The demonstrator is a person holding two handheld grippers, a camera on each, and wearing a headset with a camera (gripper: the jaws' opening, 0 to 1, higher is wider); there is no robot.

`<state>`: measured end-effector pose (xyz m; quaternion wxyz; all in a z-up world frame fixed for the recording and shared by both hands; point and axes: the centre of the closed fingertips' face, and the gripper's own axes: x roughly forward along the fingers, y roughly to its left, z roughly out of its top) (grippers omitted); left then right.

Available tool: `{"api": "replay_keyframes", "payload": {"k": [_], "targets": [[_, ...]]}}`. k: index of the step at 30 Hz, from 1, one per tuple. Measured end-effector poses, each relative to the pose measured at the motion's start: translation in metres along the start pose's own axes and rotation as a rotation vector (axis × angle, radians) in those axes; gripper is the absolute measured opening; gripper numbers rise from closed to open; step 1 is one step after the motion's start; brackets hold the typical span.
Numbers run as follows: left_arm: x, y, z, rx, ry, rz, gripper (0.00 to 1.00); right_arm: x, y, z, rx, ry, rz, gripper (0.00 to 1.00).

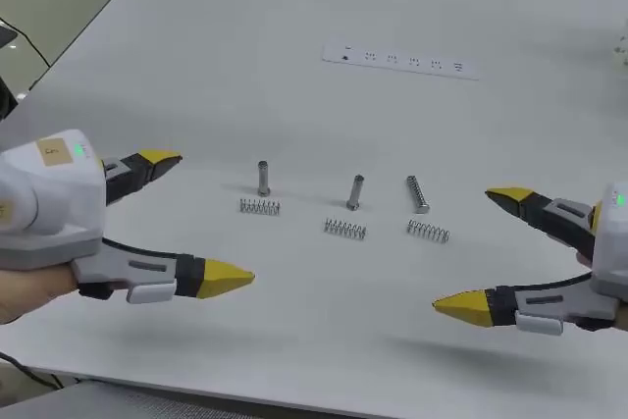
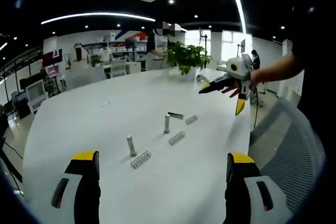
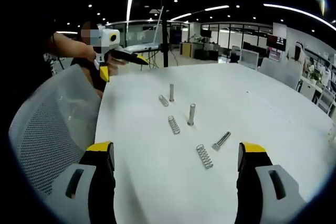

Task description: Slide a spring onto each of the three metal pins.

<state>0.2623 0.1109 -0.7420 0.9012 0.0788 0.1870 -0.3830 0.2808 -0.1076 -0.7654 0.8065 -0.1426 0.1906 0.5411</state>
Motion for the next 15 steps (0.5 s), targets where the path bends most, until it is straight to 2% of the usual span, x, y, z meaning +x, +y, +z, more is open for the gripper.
{"api": "replay_keyframes", "payload": {"k": [15], "targets": [[0.0019,-0.0003,-0.0007,0.002,0.005,-0.003,0.98,0.0006,-0.0041,-0.0020,0.003,0.013,0.001,0.98]]}}
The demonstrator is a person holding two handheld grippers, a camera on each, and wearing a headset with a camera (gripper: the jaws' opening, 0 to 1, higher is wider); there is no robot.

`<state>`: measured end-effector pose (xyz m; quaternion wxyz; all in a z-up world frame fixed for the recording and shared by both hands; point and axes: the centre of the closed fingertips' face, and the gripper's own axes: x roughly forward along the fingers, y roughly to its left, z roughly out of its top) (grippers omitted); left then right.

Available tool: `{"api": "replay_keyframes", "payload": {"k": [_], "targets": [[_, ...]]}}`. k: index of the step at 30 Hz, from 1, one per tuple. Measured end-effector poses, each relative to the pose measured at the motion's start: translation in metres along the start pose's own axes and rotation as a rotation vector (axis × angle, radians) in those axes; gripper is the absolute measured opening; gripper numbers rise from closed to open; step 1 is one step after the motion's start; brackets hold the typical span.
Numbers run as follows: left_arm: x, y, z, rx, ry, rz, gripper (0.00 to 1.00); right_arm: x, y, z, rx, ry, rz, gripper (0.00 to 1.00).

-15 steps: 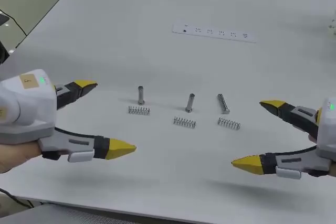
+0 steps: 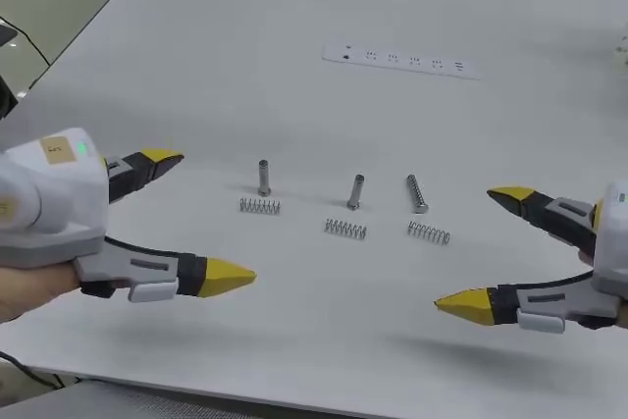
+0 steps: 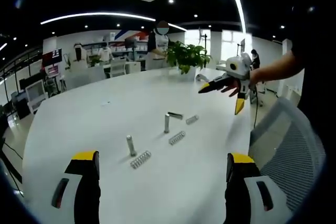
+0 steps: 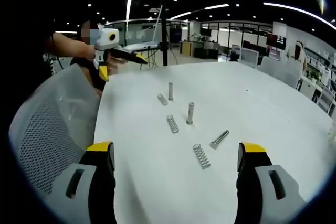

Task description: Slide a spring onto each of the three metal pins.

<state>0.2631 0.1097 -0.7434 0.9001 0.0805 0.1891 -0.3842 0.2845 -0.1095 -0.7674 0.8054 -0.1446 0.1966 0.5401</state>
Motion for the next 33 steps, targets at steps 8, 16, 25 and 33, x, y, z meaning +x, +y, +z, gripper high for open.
{"api": "replay_keyframes", "payload": {"k": [8,16,25,33], "targets": [[0.000,0.000,-0.002,-0.006,0.001,-0.002,0.98,0.002,-0.005,0.002,0.010,0.007,0.001,0.97],[-0.001,0.001,-0.003,-0.008,0.003,-0.005,0.98,0.006,-0.016,0.006,0.024,0.010,-0.008,0.96],[-0.004,0.003,-0.005,-0.009,0.007,-0.008,0.98,0.011,-0.024,0.009,0.046,0.016,-0.012,0.94],[-0.005,0.003,-0.009,-0.016,0.015,-0.015,0.98,0.015,-0.037,0.012,0.084,0.019,-0.027,0.90]]}}
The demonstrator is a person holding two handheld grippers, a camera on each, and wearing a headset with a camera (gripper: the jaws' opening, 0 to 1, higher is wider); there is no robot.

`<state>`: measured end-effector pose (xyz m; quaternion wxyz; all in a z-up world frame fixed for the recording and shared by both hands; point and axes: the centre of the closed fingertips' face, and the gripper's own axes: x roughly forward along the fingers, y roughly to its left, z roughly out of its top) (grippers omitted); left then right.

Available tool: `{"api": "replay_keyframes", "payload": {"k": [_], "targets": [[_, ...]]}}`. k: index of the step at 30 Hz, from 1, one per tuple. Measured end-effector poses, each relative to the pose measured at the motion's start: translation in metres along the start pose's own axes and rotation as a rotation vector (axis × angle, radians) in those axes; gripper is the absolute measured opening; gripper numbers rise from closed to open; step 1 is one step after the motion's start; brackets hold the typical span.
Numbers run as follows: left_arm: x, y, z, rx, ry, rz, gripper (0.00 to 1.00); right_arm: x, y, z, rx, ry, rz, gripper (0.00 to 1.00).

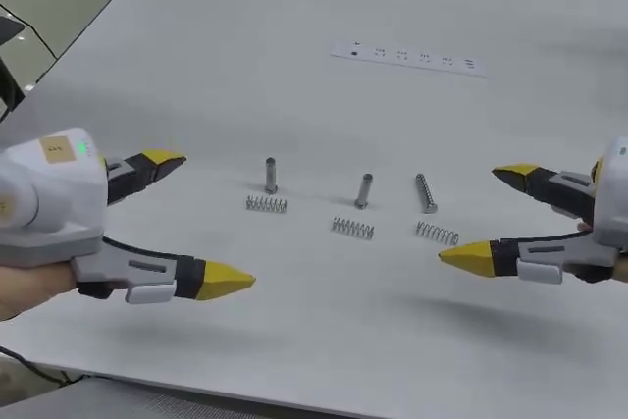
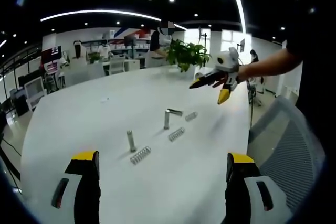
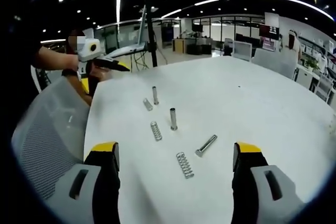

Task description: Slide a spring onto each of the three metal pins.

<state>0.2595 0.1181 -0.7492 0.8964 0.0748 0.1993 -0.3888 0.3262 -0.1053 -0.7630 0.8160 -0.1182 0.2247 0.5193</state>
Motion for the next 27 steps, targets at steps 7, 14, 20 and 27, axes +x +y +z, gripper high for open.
{"api": "replay_keyframes", "payload": {"k": [7,14,20,27], "targets": [[0.001,-0.001,0.000,-0.005,-0.001,-0.001,0.98,0.007,-0.010,0.005,0.021,0.003,-0.013,0.87],[0.000,0.001,0.000,-0.011,-0.001,0.004,0.98,0.015,-0.021,0.005,0.051,0.036,-0.028,0.86],[0.000,0.002,-0.001,-0.016,-0.001,0.004,0.98,0.022,-0.026,0.006,0.074,0.072,-0.027,0.82],[0.001,0.001,-0.002,-0.019,-0.001,0.002,0.98,0.028,-0.032,0.003,0.099,0.105,-0.028,0.76]]}}
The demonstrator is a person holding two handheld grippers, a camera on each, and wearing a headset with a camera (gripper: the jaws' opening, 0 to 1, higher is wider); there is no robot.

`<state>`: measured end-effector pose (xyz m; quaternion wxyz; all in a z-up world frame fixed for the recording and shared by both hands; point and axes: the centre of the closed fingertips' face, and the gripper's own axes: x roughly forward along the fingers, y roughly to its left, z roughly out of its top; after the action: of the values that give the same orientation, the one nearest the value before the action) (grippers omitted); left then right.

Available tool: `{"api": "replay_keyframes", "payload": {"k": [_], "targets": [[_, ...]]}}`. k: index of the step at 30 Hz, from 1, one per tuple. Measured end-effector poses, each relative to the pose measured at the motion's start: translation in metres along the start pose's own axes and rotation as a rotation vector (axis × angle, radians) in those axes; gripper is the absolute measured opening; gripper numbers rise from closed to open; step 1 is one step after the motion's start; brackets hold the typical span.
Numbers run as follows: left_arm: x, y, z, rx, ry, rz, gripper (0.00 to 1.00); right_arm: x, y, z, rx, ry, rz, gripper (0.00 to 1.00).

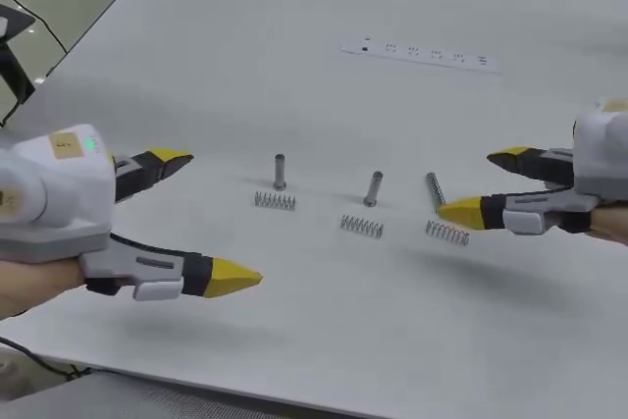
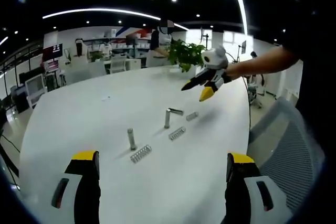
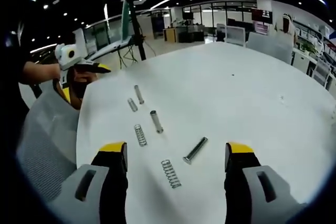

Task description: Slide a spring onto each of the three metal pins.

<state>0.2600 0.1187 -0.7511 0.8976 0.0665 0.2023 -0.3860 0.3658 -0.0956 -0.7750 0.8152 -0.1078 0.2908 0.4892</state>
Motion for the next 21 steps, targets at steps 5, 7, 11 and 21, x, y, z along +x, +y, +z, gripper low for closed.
{"api": "replay_keyframes", "payload": {"k": [5,7,11,21], "targets": [[0.000,0.000,-0.002,-0.001,0.003,0.001,0.98,0.005,-0.010,-0.002,0.023,0.029,-0.025,0.70],[0.000,0.000,-0.002,-0.005,0.002,0.000,0.98,0.007,-0.013,-0.002,0.031,0.036,-0.033,0.68],[-0.001,0.001,-0.001,-0.004,0.001,0.003,0.98,0.011,-0.018,-0.003,0.042,0.060,-0.045,0.64],[-0.002,0.003,0.000,-0.007,-0.005,0.009,0.98,0.019,-0.030,-0.007,0.114,0.112,-0.077,0.51]]}}
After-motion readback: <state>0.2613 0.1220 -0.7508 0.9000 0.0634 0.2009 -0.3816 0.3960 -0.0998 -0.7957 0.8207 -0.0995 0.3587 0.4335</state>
